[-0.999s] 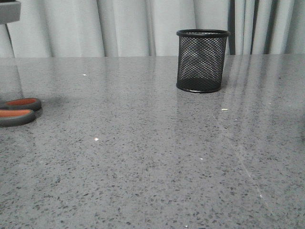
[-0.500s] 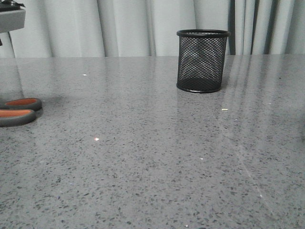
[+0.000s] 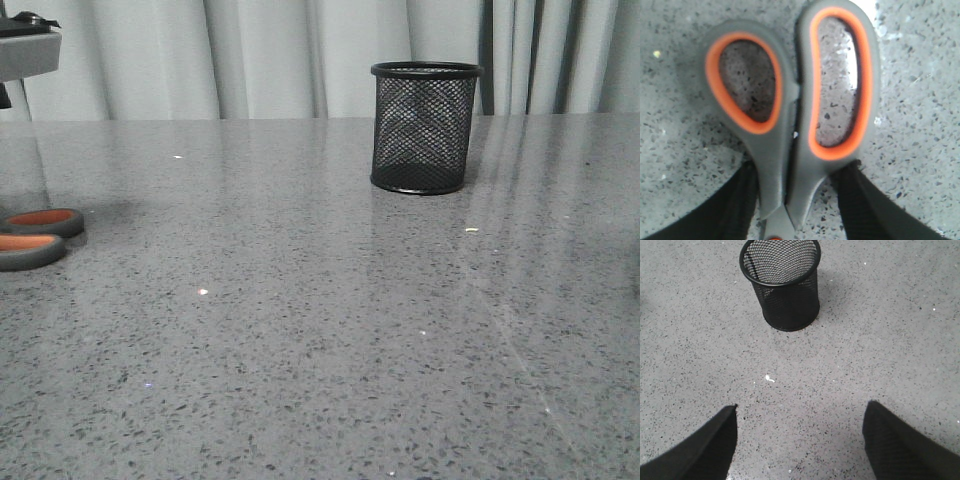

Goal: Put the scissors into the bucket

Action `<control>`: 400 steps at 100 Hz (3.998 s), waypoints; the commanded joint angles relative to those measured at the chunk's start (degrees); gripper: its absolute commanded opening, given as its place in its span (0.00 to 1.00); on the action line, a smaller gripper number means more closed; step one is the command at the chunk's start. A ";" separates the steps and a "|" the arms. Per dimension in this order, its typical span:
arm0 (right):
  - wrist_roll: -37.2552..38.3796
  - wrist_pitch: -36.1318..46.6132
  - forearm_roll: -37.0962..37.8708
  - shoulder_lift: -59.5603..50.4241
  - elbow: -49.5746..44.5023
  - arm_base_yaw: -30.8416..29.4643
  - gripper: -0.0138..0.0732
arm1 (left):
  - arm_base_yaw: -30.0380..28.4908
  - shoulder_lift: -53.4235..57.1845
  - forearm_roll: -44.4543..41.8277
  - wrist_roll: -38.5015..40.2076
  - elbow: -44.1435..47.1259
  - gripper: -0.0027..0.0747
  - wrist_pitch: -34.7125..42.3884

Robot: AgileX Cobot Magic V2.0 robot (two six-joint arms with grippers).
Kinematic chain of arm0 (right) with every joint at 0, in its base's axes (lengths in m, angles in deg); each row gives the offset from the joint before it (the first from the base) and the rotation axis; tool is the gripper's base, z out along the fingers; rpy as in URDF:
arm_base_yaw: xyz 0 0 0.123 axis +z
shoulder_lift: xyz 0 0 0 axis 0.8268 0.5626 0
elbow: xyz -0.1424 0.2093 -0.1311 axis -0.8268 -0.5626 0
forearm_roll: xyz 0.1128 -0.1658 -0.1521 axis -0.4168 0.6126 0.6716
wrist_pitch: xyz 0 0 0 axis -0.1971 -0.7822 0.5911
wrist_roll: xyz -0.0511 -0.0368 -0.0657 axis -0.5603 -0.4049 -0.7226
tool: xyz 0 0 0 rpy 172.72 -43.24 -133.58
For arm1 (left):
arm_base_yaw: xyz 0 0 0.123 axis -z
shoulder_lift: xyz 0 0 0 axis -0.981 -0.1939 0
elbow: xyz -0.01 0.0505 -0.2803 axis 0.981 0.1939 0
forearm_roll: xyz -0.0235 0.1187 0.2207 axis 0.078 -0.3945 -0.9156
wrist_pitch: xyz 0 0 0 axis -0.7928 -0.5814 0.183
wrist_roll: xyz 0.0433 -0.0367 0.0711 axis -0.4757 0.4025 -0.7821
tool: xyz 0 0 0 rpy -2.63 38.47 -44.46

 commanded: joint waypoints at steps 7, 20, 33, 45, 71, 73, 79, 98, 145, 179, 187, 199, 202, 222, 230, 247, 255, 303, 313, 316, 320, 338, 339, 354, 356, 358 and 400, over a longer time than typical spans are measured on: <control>-0.78 3.48 -0.23 -0.22 2.12 0.08 0.71 | 0.32 1.56 1.68 -0.01 -1.13 0.25 -0.39; -0.78 3.48 -0.23 -0.22 2.12 0.08 0.71 | 0.32 1.56 1.78 0.12 -1.13 0.08 -0.67; -0.78 3.48 -0.23 -0.22 2.12 0.08 0.71 | 0.32 1.56 1.78 0.50 -1.24 0.02 -1.79; -0.78 3.48 -0.23 -0.22 2.12 0.08 0.71 | 0.32 1.66 1.78 1.72 -1.24 0.02 -2.35; -0.78 3.80 -0.23 -0.22 2.12 0.08 0.71 | 0.32 3.47 7.29 3.71 -8.10 0.02 -3.49; -0.78 3.80 -0.23 -0.22 2.12 0.08 0.71 | 0.32 3.63 7.86 3.86 -8.74 0.02 -3.62; -0.78 3.80 -0.23 -0.22 2.12 0.08 0.71 | 0.32 4.33 9.07 5.33 -11.67 0.02 -3.62; -0.78 4.87 -0.62 -0.22 2.12 0.08 0.71 | 0.81 6.26 12.48 8.37 -19.58 0.02 -3.62; -18.24 9.61 -31.75 -0.09 2.12 0.08 0.71 | 16.11 8.25 12.48 12.52 -30.88 0.02 -3.62; -31.11 7.70 -51.61 3.38 2.12 0.08 0.71 | 24.50 8.25 12.36 14.12 -33.36 0.02 -2.35; -33.69 6.35 -55.66 4.79 2.12 0.08 0.71 | 25.71 8.25 12.36 14.10 -33.85 0.02 -1.97; -36.83 5.03 -61.26 6.91 2.12 0.08 0.71 | 26.79 8.25 12.36 14.10 -34.21 0.02 -1.73; -37.48 4.76 -62.55 7.28 2.12 0.08 0.71 | 27.04 8.25 12.27 14.10 -34.21 0.02 -1.73; -39.59 2.69 -65.65 10.76 2.98 0.08 0.71 | 27.17 8.25 12.27 14.13 -34.21 0.02 -1.65; -39.74 1.79 -65.77 12.26 4.75 0.08 0.71 | 27.17 8.25 12.27 14.13 -34.21 0.02 -1.65; -39.73 -1.72 -65.64 16.15 9.25 0.18 0.71 | 27.17 8.25 12.27 14.13 -34.21 0.02 -1.00; -39.73 -4.19 -65.64 17.95 10.86 0.18 0.71 | 27.17 8.25 12.27 14.13 -34.21 0.02 -0.74; -39.73 -7.51 -65.54 22.11 14.17 0.18 0.14 | 27.17 8.25 13.80 14.25 -34.21 0.03 0.37; -40.99 -8.30 -65.45 22.11 14.17 0.18 0.07 | 27.17 8.25 14.16 15.15 -34.21 0.08 0.86; -41.43 -8.58 -65.45 22.11 14.17 0.18 0.07 | 27.17 8.25 14.16 15.32 -34.21 0.10 0.86; -41.56 -8.75 -65.45 22.11 14.17 0.18 0.07 | 27.17 8.25 14.16 15.43 -34.21 0.14 1.00; -41.56 -8.40 -65.43 22.11 14.17 0.18 0.07 | 27.17 8.34 14.25 18.05 -34.21 0.39 1.28; -41.56 -8.37 -65.43 22.11 14.17 0.18 0.07 | 27.17 8.34 14.25 18.52 -34.21 0.41 1.28; -41.56 -7.56 -64.77 22.11 14.29 0.18 0.07 | 27.17 8.71 14.25 22.37 -34.34 0.67 1.38; -41.56 -7.45 -64.51 22.11 14.29 0.18 0.07 | 27.17 8.82 14.25 23.14 -34.33 0.69 1.38; -41.56 -7.33 -64.39 22.11 14.42 0.18 0.07 | 27.17 8.82 14.25 23.87 -34.33 0.69 1.38; -32.28 -5.48 -48.86 21.68 23.27 -6.85 0.11 | 15.71 15.35 13.76 44.99 -34.33 0.68 1.50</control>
